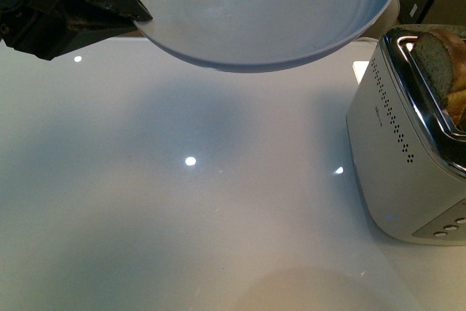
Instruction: Left arm holds plate, right arm toasts bread
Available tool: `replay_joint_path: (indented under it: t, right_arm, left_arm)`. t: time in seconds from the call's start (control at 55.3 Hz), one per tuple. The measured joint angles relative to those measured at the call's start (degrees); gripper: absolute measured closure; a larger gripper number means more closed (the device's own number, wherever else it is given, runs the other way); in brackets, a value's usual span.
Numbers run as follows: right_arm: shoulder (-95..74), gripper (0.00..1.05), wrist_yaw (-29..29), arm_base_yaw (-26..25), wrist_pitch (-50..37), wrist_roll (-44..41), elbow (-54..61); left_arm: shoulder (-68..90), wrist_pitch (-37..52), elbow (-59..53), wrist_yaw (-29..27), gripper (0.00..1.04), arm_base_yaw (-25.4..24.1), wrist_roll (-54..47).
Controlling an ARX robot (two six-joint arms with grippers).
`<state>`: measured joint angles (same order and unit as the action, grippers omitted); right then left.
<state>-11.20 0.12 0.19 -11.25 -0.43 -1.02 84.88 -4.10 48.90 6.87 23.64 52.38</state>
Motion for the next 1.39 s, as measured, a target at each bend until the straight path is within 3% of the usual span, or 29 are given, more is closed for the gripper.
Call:
replay_joint_path:
  t: [0.072, 0.163, 0.452, 0.777, 0.885, 1.048, 1.337, 1.391]
  right_arm:
    - [1.03, 1.03, 0.0, 0.0, 1.05, 0.02, 0.0]
    - [8.72, 1.03, -0.04, 0.0, 10.36, 0.02, -0.02]
    - [10.78, 1.02, -0.02, 0.0, 11.17, 0.0, -0.02]
    - [10.86, 0.56, -0.02, 0.0, 11.17, 0.02, -0.02]
    - [10.84, 0.33, -0.02, 0.0, 11.17, 0.02, -0.02]
    - [10.86, 0.08, -0.04, 0.0, 11.17, 0.04, -0.02]
    - [10.86, 0.09, -0.02, 0.0, 11.17, 0.04, -0.02]
    - [10.86, 0.09, -0.02, 0.0, 11.17, 0.04, -0.02]
  left_arm:
    - [0.0, 0.0, 0.0, 0.0, 1.01, 0.0, 0.0]
    - [0.0, 0.0, 0.0, -0.02, 1.01, 0.0, 0.0]
    - [0.0, 0.0, 0.0, 0.07, 1.01, 0.0, 0.0]
    - [0.0, 0.0, 0.0, 0.04, 1.01, 0.0, 0.0]
    - [0.0, 0.0, 0.0, 0.07, 1.01, 0.0, 0.0]
    - [0.0, 0.0, 0.0, 0.07, 1.01, 0.0, 0.0]
    - [0.0, 0.0, 0.0, 0.02, 1.01, 0.0, 0.0]
    - [0.0, 0.0, 0.02, -2.29, 1.01, 0.07, -1.95]
